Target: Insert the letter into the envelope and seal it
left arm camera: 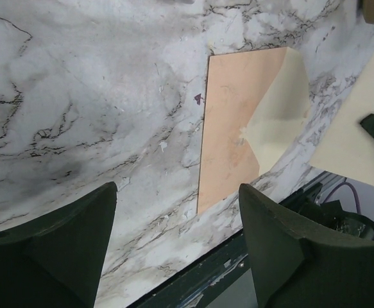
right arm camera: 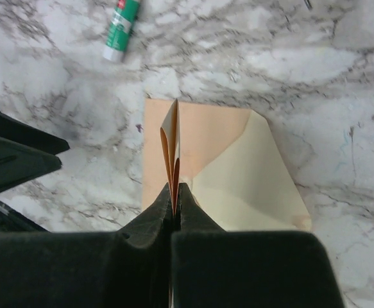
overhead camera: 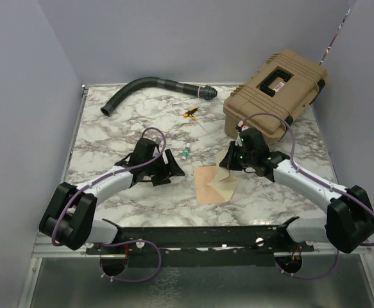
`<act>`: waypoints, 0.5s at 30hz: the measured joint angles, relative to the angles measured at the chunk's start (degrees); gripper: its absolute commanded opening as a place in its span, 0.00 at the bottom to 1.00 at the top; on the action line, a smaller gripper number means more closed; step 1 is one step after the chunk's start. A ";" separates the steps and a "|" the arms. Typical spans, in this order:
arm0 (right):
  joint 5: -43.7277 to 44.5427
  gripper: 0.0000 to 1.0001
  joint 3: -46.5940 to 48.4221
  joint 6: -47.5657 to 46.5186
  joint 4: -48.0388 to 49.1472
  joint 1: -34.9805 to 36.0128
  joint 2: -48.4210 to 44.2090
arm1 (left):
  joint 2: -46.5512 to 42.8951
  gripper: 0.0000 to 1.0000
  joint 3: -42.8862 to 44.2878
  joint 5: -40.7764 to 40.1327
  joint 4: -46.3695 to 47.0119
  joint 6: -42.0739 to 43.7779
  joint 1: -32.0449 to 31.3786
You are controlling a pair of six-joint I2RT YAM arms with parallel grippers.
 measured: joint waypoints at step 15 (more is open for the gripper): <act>-0.13 0.00 -11.76 -0.59 4.24 -2.21 0.98 | 6.38 0.72 2.36 3.54 3.28 -1.07 -2.45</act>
